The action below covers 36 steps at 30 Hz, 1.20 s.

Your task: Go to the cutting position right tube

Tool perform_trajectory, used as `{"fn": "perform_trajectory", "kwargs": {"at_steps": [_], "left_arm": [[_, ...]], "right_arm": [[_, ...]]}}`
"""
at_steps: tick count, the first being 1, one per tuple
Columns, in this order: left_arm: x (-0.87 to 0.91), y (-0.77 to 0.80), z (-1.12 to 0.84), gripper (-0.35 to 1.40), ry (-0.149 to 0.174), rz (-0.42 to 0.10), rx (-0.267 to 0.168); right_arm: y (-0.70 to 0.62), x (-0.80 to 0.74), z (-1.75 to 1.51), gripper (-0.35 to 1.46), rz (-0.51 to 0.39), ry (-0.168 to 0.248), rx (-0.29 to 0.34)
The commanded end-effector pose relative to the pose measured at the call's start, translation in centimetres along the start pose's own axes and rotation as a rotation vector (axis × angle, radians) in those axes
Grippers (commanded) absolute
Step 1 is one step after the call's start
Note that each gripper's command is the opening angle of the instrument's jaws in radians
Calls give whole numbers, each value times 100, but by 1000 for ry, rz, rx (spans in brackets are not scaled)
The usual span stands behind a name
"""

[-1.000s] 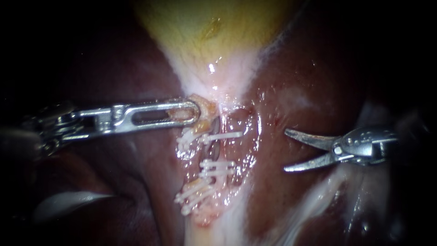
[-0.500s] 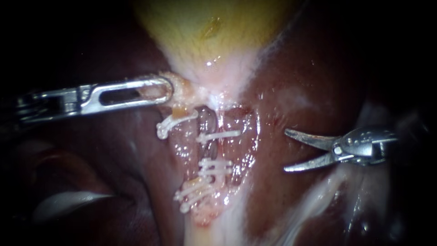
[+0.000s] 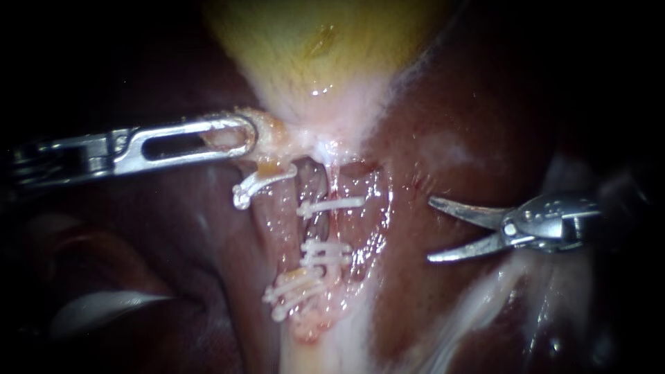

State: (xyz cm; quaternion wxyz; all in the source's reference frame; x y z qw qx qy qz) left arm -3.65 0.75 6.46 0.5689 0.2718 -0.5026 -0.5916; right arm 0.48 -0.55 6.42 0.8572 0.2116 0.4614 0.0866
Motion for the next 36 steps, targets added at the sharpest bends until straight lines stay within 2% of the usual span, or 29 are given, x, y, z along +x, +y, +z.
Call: {"fn": "perform_trajectory", "kwargs": {"at_steps": [1,9,22,36], "left_arm": [[0,0,0,-35,0,0,-1],[0,-1,0,-35,0,0,-2],[1,-1,1,-35,-1,1,-2],[1,-1,1,-35,-1,1,-2]], "right_arm": [[0,-1,3,144,0,1,3],[3,-9,30,144,81,-3,36],[8,-5,72,144,306,10,110],[20,2,91,144,514,-1,202]]}}
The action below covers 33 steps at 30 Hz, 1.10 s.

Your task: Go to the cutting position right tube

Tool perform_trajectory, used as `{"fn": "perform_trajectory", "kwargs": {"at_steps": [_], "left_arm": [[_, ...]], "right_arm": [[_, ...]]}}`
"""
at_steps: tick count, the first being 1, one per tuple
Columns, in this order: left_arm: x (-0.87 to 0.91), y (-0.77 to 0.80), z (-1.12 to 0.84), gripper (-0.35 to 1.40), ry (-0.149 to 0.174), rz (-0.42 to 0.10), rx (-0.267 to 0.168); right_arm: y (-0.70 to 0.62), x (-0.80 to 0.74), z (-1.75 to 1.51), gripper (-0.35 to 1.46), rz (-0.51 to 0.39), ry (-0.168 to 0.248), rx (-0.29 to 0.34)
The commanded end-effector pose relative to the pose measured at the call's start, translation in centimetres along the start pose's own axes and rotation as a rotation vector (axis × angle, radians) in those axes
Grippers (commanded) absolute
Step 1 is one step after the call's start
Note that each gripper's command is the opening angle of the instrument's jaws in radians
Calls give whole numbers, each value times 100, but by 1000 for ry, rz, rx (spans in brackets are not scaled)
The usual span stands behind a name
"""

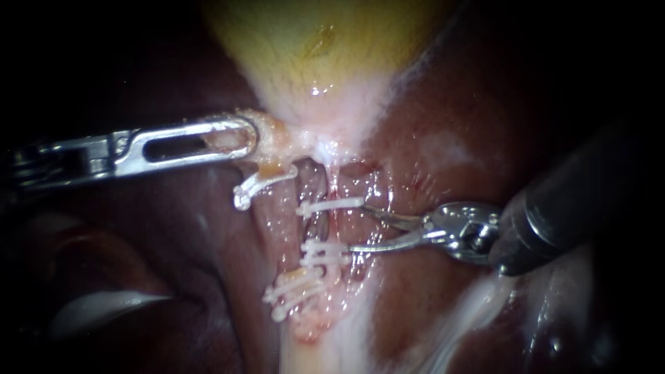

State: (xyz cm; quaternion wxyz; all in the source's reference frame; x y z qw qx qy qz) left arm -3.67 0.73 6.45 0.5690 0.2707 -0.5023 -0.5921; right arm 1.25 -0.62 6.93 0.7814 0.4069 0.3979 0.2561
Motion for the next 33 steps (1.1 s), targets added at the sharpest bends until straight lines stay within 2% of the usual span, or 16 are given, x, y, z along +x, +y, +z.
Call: {"fn": "perform_trajectory", "kwargs": {"at_steps": [1,10,16,27,33], "left_arm": [[0,0,0,-35,0,0,0],[0,0,0,-35,0,0,0],[0,0,0,-35,0,0,0],[0,0,0,-35,0,0,0],[1,0,0,-35,0,0,0]], "right_arm": [[1,0,1,144,10,-2,5],[8,3,13,144,55,-10,32],[14,7,23,144,65,6,62],[16,12,50,144,82,17,110],[17,14,53,144,85,29,118]]}}
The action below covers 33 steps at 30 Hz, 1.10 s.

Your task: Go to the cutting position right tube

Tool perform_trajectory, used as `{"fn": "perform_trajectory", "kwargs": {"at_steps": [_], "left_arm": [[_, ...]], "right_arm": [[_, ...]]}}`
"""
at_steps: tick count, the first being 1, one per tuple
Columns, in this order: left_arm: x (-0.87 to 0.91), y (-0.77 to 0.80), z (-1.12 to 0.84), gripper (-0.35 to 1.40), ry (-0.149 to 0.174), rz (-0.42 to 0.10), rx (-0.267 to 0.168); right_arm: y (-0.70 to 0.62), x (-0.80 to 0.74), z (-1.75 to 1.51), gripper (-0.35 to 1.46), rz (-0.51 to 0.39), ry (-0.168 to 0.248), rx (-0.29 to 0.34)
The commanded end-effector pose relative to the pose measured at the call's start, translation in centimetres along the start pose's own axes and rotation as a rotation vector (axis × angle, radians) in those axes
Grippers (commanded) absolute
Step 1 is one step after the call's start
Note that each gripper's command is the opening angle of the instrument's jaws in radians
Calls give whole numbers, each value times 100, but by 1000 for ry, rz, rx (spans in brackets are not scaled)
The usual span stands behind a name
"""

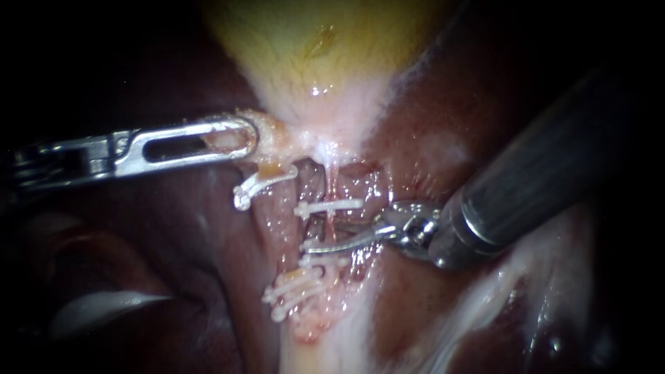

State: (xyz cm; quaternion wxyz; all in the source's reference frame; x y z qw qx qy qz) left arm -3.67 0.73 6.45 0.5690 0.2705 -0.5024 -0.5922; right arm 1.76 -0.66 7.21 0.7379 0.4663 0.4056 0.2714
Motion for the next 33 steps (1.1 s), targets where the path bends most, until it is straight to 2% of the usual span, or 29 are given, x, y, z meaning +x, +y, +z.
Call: {"fn": "perform_trajectory", "kwargs": {"at_steps": [1,15,25,33], "left_arm": [[0,0,0,-35,0,0,0],[0,0,0,-35,0,0,0],[1,1,1,-35,0,1,0],[1,1,1,-35,0,1,0]], "right_arm": [[0,0,0,144,-2,3,0],[3,2,1,144,-6,24,16],[-1,4,2,144,1,71,169],[-18,12,0,144,-6,94,250]]}}
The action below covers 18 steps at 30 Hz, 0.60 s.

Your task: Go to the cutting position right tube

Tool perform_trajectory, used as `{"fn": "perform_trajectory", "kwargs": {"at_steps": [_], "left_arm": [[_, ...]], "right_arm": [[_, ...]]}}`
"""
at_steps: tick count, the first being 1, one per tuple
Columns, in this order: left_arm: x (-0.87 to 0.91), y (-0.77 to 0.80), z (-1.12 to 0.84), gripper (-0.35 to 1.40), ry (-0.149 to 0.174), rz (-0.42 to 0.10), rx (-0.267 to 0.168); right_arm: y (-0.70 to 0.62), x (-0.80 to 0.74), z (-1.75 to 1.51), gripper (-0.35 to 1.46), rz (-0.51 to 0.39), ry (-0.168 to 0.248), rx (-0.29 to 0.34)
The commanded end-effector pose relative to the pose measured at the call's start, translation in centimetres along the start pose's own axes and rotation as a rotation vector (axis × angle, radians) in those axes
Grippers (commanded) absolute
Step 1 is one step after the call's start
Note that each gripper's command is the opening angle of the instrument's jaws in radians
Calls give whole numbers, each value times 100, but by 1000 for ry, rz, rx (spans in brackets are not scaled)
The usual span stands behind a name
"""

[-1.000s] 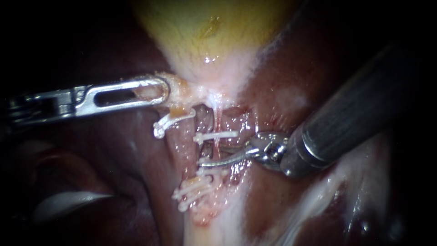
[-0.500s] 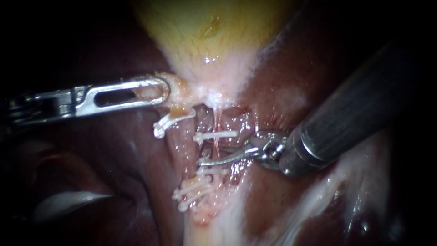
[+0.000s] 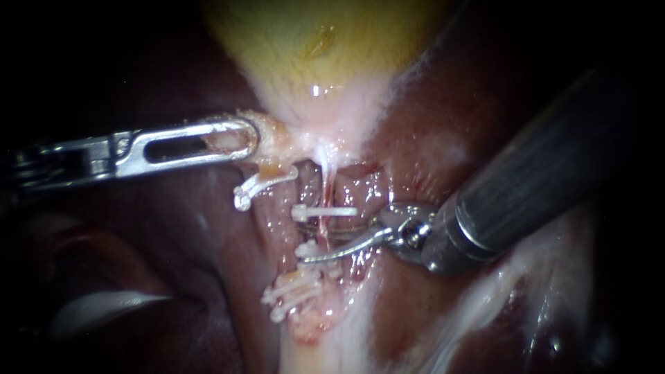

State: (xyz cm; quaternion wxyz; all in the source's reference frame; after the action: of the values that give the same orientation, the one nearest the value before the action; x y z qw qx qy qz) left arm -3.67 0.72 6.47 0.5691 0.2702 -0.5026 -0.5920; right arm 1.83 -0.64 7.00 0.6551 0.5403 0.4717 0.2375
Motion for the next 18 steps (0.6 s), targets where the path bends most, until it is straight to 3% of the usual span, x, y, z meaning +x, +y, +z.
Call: {"fn": "perform_trajectory", "kwargs": {"at_steps": [1,6,18], "left_arm": [[0,0,0,-35,0,0,0],[0,0,0,-35,0,0,0],[0,0,0,-35,0,0,0]], "right_arm": [[-2,2,0,144,0,4,6],[-9,8,-1,144,2,16,16],[-8,9,0,144,2,19,17]]}}
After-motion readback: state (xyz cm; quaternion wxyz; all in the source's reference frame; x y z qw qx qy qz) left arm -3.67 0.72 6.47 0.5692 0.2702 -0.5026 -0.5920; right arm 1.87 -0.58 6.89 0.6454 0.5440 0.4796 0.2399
